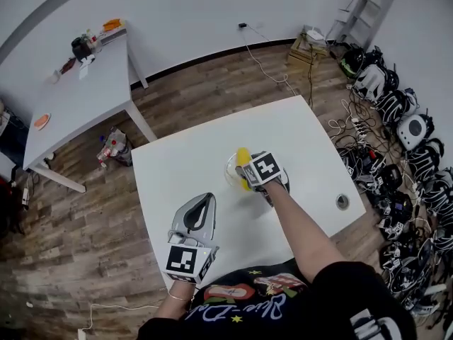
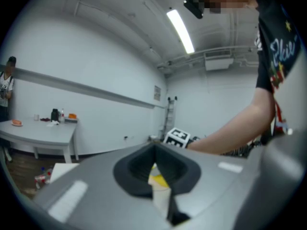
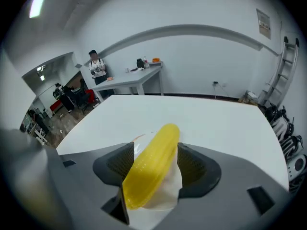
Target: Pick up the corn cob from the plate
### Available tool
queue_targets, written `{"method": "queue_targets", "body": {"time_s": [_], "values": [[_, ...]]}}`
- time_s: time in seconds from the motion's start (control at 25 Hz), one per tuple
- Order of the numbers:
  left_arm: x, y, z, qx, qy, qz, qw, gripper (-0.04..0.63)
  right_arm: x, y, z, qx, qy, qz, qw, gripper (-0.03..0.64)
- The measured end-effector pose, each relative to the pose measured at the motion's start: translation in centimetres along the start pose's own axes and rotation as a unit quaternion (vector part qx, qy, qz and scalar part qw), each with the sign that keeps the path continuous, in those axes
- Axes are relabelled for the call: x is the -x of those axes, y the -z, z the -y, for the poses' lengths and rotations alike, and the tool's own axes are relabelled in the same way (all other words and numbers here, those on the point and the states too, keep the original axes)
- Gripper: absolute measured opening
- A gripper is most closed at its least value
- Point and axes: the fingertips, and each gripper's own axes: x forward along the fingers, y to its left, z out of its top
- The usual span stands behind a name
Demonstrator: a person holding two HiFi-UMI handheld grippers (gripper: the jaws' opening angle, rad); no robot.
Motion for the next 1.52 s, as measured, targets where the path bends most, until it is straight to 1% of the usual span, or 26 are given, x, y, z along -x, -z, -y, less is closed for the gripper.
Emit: {"method": "queue_targets", "body": {"time_s": [0.12, 0.2, 0.32, 0.52, 0.64, 0.72, 0.84, 1.0, 1.04, 1.12, 1.2, 1.28, 1.4, 1.52], "values": [[0.2, 0.8, -0.2, 0.005, -0.006, -0.01, 0.9999, -0.002, -1.0, 1.2, 0.5, -0.063, -0.012, -0.034, 0.997, 0.264], [0.3, 0.9, -0.5, 0.007, -0.009, -0.01, 0.9999, -0.002, -1.3, 1.3, 0.5, -0.084, -0.021, -0.05, 0.995, 0.267], [0.4, 1.0, -0.7, 0.007, -0.011, -0.009, 0.9999, -0.002, -1.6, 1.3, 0.3, -0.083, -0.022, -0.072, 0.994, 0.268], [0.4, 1.5, -0.5, 0.009, -0.006, -0.015, 0.9998, -0.002, -2.1, 1.5, 0.5, -0.087, -0.006, -0.078, 0.993, 0.27], [0.5, 1.7, -0.4, 0.009, -0.003, -0.018, 0.9998, -0.002, -2.7, 1.9, 0.4, -0.083, 0.015, -0.085, 0.993, 0.273], [0.6, 1.7, -0.3, 0.009, 0.0, -0.02, 0.9998, -0.002, -3.2, 2.0, 0.3, -0.079, 0.032, -0.077, 0.993, 0.276], [0.7, 1.8, -0.2, 0.012, 0.001, -0.023, 0.9997, -0.002, -3.6, 1.7, 0.2, -0.047, 0.051, -0.061, 0.996, 0.276], [1.1, 1.6, -0.2, 0.009, -0.002, -0.022, 0.9997, -0.002, -3.1, 2.1, 0.2, -0.025, 0.043, -0.056, 0.997, 0.275], [1.2, 1.4, -0.4, 0.008, -0.004, -0.021, 0.9997, -0.002, -2.7, 2.2, 0.4, -0.027, 0.047, -0.047, 0.997, 0.273], [1.4, 1.1, -0.7, 0.006, -0.007, -0.018, 0.9998, -0.002, -1.6, 2.0, 0.9, -0.045, 0.057, -0.011, 0.997, 0.273], [1.5, 1.1, -1.0, 0.004, -0.009, -0.016, 0.9998, -0.002, -0.1, 1.4, 1.3, -0.059, 0.063, 0.034, 0.996, 0.273], [1.6, 1.0, -1.0, 0.0, -0.01, -0.014, 0.9999, -0.002, 1.8, 0.4, 1.3, -0.062, 0.063, 0.086, 0.992, 0.273], [1.8, 0.4, -0.7, -0.008, -0.01, -0.005, 0.9999, -0.002, 5.7, -0.9, 0.7, -0.071, 0.051, 0.172, 0.981, 0.273], [1.9, -0.5, -0.2, -0.015, -0.008, 0.007, 0.9998, -0.002, 11.0, -2.2, -0.4, -0.068, 0.037, 0.265, 0.961, 0.273]]}}
